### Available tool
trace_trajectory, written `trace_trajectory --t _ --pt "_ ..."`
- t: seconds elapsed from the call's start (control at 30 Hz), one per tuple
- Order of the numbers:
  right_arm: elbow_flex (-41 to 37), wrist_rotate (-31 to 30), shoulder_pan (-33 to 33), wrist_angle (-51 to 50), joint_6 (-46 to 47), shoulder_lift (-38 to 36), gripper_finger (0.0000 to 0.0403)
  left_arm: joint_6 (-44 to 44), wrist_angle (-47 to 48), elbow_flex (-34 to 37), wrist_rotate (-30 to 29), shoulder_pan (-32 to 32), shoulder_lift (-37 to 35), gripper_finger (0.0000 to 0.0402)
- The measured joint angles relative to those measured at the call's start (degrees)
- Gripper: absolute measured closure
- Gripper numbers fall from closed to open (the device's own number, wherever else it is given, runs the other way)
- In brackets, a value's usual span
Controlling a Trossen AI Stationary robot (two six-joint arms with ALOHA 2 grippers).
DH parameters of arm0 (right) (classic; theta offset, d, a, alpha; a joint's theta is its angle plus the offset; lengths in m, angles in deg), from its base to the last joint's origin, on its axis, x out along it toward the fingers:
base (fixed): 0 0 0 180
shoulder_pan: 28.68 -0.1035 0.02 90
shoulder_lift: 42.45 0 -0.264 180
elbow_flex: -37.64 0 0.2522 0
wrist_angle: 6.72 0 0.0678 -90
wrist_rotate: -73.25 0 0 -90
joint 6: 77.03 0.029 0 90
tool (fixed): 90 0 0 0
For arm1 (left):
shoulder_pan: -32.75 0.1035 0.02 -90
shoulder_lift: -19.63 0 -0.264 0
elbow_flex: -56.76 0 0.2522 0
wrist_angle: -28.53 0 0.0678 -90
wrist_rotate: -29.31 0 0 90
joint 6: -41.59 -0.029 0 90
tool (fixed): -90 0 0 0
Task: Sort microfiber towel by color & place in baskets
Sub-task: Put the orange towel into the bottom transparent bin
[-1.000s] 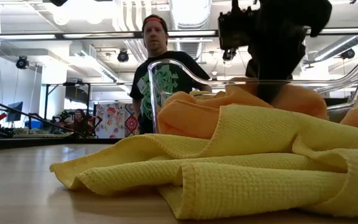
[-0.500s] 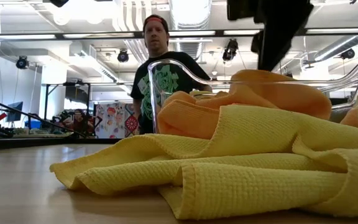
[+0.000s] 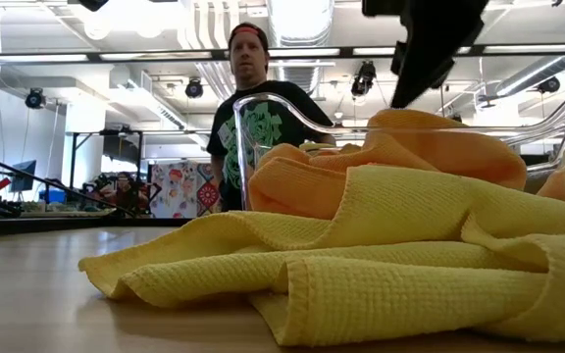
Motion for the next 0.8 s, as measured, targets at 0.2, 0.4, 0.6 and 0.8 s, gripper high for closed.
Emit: trace_trajectory --t 0.2,0.4,0.6,0.8 --pt "-3.35 2.23 0.15 6.3 0.42 3.07 0.0387 -0.12 -0.07 0.0 -0.02 0.23 0.02 0.021" --pt "-4.78 5.6 1.18 10.18 0.76 7.02 0.0394 -0.42 0.03 0.0 -0.01 0.27 0.02 0.021" --pt "-3.84 5.95 1.55 10.16 0.99 10.54 0.0394 -0.42 0.02 0.0 -0.01 0.27 0.02 0.021" --pt "-2.17 5.62 1.55 7.34 0.99 11.03 0.0394 -0.41 -0.01 0.0 -0.01 0.27 0.02 0.021"
